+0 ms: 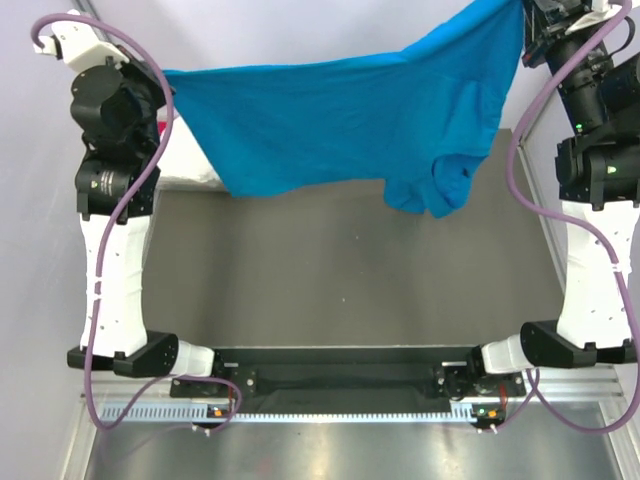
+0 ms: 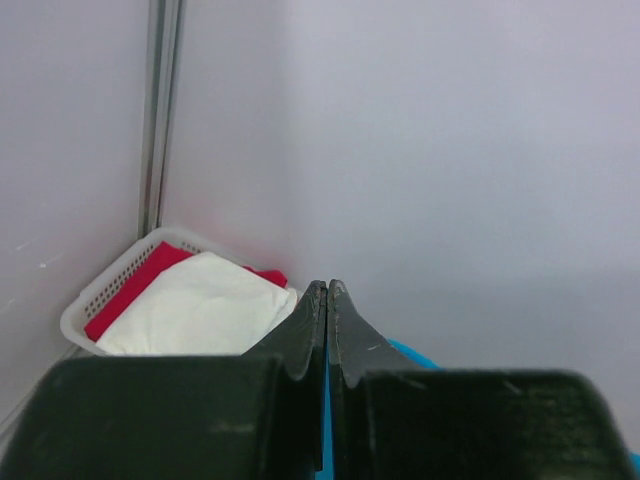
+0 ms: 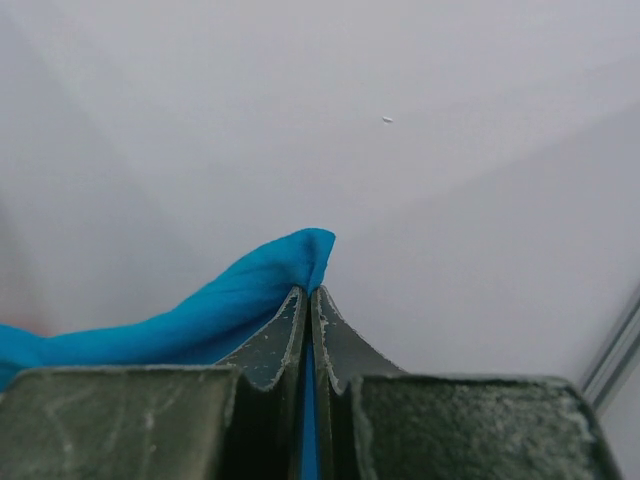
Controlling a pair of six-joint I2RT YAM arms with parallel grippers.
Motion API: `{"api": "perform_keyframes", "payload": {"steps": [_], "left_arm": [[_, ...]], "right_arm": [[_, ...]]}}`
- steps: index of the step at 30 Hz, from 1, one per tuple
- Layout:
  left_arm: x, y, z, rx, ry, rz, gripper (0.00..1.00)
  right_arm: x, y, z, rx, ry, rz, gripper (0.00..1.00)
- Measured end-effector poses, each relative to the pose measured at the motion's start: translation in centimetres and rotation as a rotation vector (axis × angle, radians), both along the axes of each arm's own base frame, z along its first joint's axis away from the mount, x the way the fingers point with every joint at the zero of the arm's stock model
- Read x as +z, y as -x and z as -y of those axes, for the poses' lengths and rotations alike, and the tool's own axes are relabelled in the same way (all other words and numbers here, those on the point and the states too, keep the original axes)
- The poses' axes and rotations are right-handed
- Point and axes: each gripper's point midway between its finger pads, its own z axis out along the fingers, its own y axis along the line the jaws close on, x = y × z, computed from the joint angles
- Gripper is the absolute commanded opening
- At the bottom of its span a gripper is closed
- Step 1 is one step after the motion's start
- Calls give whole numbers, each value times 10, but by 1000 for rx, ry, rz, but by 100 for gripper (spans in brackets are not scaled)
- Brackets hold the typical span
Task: Fold and stack the t-shirts
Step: Flatten the tshirt out
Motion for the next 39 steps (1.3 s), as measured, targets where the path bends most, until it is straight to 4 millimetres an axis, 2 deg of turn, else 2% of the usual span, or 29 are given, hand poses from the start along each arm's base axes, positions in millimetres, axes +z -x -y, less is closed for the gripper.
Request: {"api": "perform_keyframes", "payload": {"steps": [5, 8, 18, 22, 25, 29, 31, 35, 39], "left_arm": [[16, 11, -2, 4, -5, 28, 0], [13, 9, -2, 5, -9, 16, 0], [-14, -22, 4, -11, -35, -80, 0], [-8, -35, 9, -25, -37, -76, 0], [-2, -35, 10, -35, -36, -63, 0], [7, -21, 13, -61, -36, -43, 0], [13, -6, 14, -81, -33, -28, 0], [29, 43, 15, -122, -27, 28, 0], [50, 103, 11, -147, -18, 114, 0]], "right_arm": [[3, 6, -10, 55, 25, 11, 0], [-3, 4, -14, 78, 38, -3, 0], [-19, -12, -17, 90, 37, -49, 0], [-11, -23, -15, 74, 22, -49, 0], [-6, -18, -12, 59, 15, -43, 0], [6, 10, -4, 28, 9, -24, 0], [14, 36, 2, 8, 4, 2, 0], [34, 107, 13, -15, -10, 84, 0], [54, 184, 22, -31, -23, 191, 0]]}}
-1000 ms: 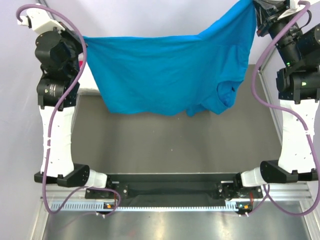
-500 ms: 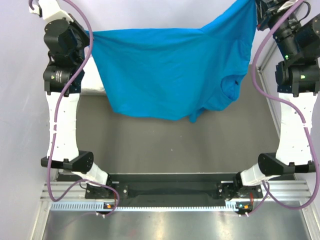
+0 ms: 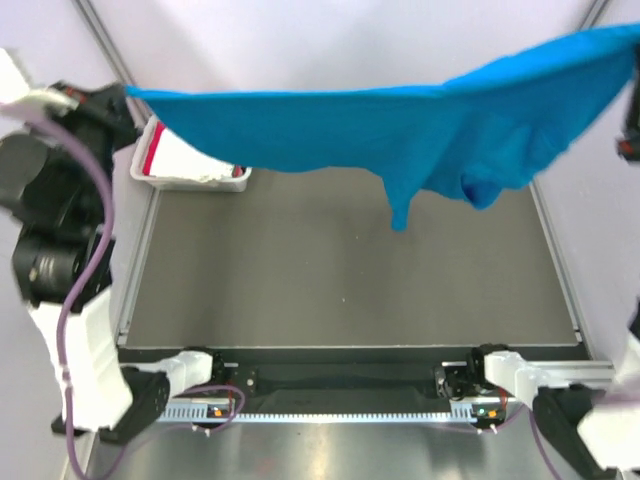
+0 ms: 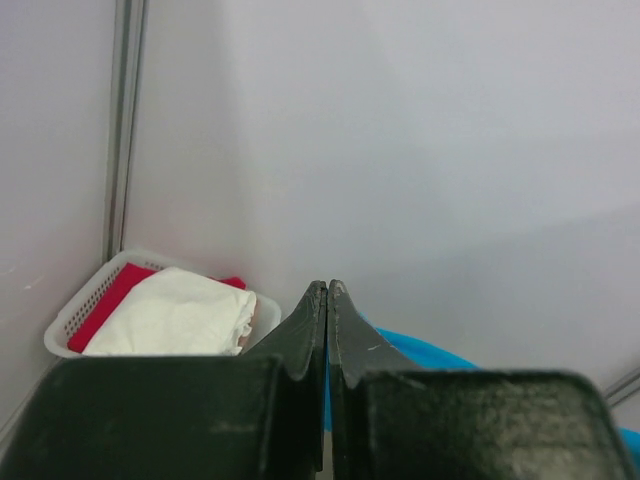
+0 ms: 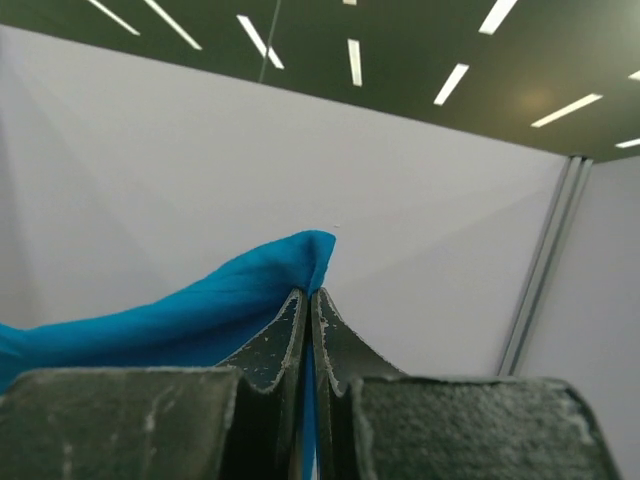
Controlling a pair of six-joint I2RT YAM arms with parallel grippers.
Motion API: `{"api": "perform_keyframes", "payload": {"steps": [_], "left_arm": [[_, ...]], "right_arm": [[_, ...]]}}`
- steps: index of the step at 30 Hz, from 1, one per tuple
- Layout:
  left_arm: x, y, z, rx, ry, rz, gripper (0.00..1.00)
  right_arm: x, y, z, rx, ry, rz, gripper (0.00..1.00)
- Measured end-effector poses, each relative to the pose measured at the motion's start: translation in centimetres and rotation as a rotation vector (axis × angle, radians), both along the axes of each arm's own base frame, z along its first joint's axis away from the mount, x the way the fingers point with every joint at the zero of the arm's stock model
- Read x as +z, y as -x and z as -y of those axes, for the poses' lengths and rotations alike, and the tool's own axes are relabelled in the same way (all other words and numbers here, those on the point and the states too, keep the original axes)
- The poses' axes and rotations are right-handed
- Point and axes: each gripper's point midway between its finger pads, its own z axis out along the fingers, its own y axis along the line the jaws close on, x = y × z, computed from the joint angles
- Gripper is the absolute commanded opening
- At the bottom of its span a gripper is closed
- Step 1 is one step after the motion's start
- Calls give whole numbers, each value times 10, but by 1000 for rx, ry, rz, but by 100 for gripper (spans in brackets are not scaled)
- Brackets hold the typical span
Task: Fold and stack the t-shirts
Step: Flatten the tshirt out
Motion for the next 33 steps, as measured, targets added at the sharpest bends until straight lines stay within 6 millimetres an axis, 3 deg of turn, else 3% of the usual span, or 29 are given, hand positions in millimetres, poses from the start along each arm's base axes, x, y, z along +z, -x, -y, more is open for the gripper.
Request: {"api": "perform_keyframes", "payload": {"steps": [2, 5, 9, 14, 16, 18, 21, 23, 26, 29, 32, 33], "left_arm": [[6, 25, -2, -7, 3, 32, 0], [14, 54, -6, -8, 8, 71, 0], [23, 75, -11, -1, 10, 102, 0], [18, 60, -10, 8, -6, 66, 0], [4, 41, -7, 8, -14, 19, 0], [-25, 14, -3, 7, -25, -56, 0], [-84, -30, 2, 11, -43, -192, 0], [-130, -57, 3, 27, -57, -295, 0], [-213, -96, 3, 58, -82, -468, 0], [-283, -121, 3, 81, -104, -600, 0], [-338, -147, 5, 89, -105, -693, 0], [-350, -157, 6, 90, -101, -708, 0]], "right_arm": [[6, 35, 5, -11, -2, 51, 0], [8, 67, 11, -37, 1, 85, 0], [5, 81, 16, -68, 17, 86, 0], [-4, 58, 16, -92, 44, 27, 0], [-13, 36, 15, -100, 59, -17, 0], [-32, 3, 13, -107, 72, -83, 0], [-85, -57, 12, -123, 91, -223, 0], [-142, -105, 11, -132, 104, -351, 0], [-231, -161, 8, -136, 127, -543, 0], [-319, -208, 5, -136, 147, -715, 0], [-390, -245, 3, -133, 162, -830, 0], [-404, -254, 2, -132, 164, -851, 0]]}}
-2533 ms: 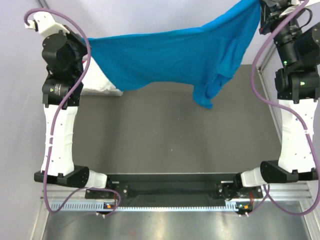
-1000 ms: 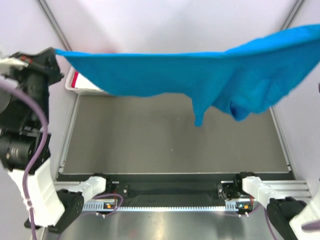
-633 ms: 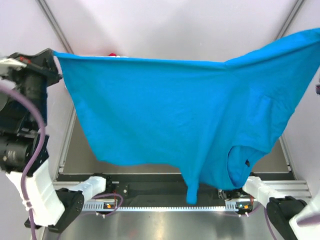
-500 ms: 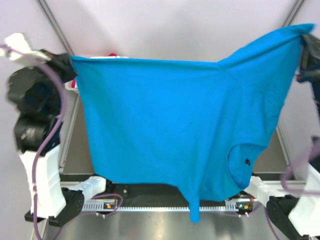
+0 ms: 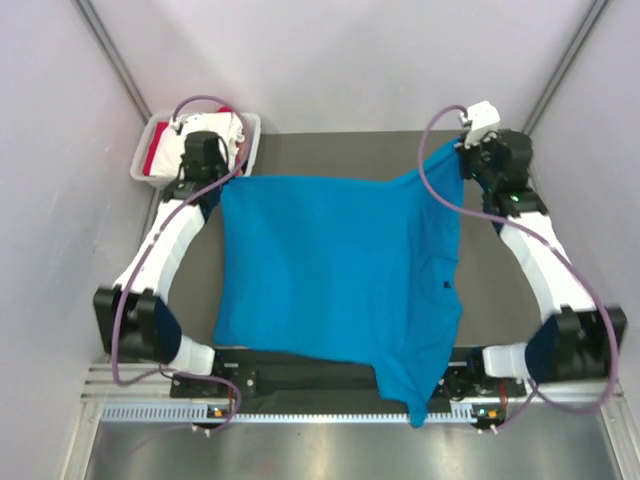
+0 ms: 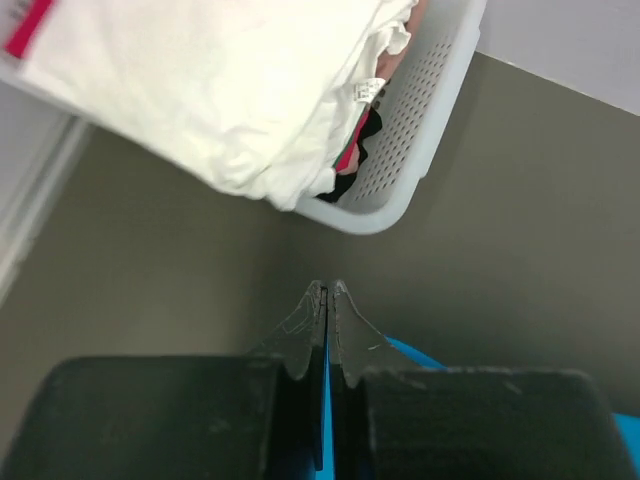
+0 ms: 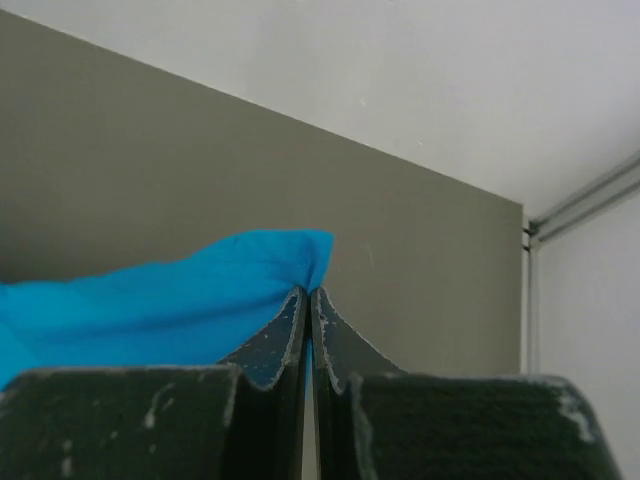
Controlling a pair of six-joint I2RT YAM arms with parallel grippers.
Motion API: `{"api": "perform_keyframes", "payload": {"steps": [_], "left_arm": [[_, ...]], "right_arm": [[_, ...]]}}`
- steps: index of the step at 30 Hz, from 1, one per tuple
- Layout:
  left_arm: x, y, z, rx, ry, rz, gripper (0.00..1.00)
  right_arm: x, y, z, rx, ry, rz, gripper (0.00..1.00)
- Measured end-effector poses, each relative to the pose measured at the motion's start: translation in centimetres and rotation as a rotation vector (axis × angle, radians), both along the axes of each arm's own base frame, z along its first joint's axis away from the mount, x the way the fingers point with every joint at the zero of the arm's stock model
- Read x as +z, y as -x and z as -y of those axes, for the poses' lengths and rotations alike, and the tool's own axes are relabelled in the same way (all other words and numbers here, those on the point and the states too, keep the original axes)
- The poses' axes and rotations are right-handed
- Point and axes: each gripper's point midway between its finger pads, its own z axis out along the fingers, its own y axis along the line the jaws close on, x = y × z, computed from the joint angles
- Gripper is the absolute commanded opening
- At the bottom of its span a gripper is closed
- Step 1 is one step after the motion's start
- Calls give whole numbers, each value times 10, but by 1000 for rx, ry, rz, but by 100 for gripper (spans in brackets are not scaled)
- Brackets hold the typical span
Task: Fold and stack the t-shirts
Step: Flatten the tshirt out
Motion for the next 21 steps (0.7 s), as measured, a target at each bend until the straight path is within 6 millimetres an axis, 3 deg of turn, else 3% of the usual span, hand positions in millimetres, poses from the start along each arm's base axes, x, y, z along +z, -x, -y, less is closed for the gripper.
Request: {"api": "perform_keyframes", "payload": {"steps": [4, 10, 13, 17, 21], "left_arm": [[-58, -52, 9, 12, 25, -53, 0], [-118, -121, 18, 17, 24, -97, 0], [-129, -151, 21, 16, 23, -90, 0], [-126, -182, 22, 11, 28, -50, 0], [-124, -202, 23, 0, 39, -18, 0]], "right_arm": [[-60, -58, -3, -9, 9, -78, 0], [-110, -144, -9, -7, 17, -111, 0], [-118, -177, -14, 5, 14, -99, 0], [-108, -213, -20, 20, 7, -51, 0], [-98, -228, -22, 26, 1, -15, 0]]}}
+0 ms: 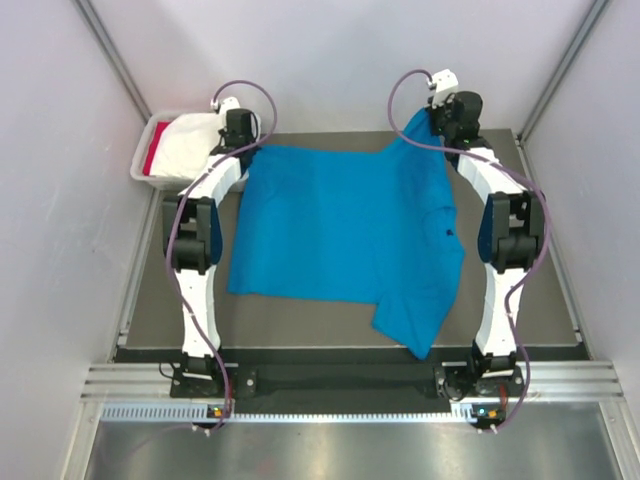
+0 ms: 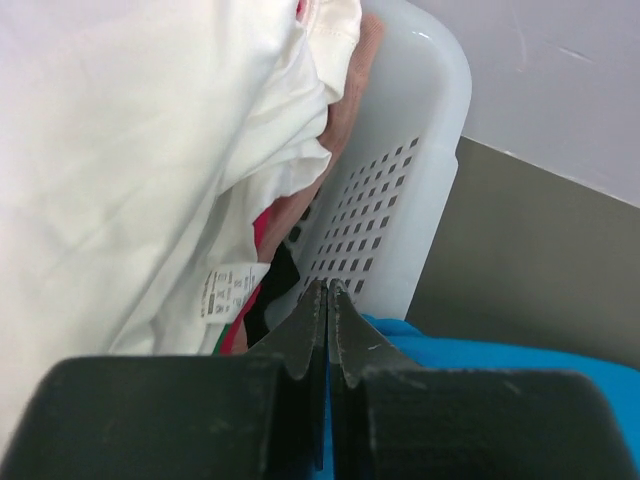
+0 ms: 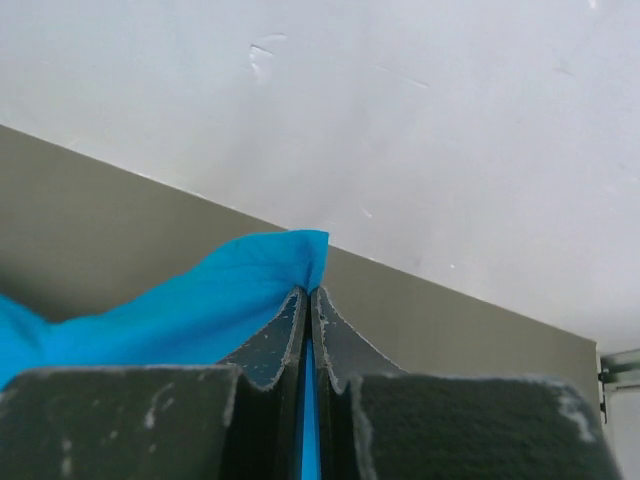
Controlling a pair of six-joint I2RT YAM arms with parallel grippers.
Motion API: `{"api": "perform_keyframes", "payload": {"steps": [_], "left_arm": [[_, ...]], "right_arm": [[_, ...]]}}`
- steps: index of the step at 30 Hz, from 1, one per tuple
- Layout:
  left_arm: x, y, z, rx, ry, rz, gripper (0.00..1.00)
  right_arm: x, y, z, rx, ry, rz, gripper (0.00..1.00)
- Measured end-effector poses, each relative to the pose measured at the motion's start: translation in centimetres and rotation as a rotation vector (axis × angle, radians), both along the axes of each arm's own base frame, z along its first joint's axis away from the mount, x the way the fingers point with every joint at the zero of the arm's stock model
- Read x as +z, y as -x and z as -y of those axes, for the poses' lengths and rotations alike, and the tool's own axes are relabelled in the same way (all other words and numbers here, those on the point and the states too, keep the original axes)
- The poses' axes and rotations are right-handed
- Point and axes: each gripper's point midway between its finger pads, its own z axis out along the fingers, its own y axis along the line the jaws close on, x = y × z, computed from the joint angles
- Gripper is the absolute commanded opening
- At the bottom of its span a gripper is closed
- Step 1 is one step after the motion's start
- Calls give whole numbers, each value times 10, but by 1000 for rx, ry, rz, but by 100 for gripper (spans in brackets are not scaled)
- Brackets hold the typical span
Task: Fold and stack the t-shirts
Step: Flatten the tshirt out
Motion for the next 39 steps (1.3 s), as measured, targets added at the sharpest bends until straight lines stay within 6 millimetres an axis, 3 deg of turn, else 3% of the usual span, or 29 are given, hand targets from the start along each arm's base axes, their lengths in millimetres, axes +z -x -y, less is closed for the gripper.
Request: {"api": "perform_keyframes", "payload": {"steps": [8, 16, 27, 33, 39], "left_arm": [[-7, -10, 2, -34, 15, 19, 0], [-14, -8, 3, -102, -29, 57, 0], [-11, -5, 7, -172, -54, 79, 0], [-10, -3, 7, -184, -59, 79, 0], [3, 2, 13, -222, -60, 97, 0]], "right_arm": [[-2, -2, 3, -7, -7, 6, 0], [-30, 14, 14, -22, -5, -55, 0], [-8, 27, 29, -47, -64, -35, 0], [-20, 38, 28, -49, -75, -79, 0], [-20, 38, 24, -27, -81, -80, 0]]}}
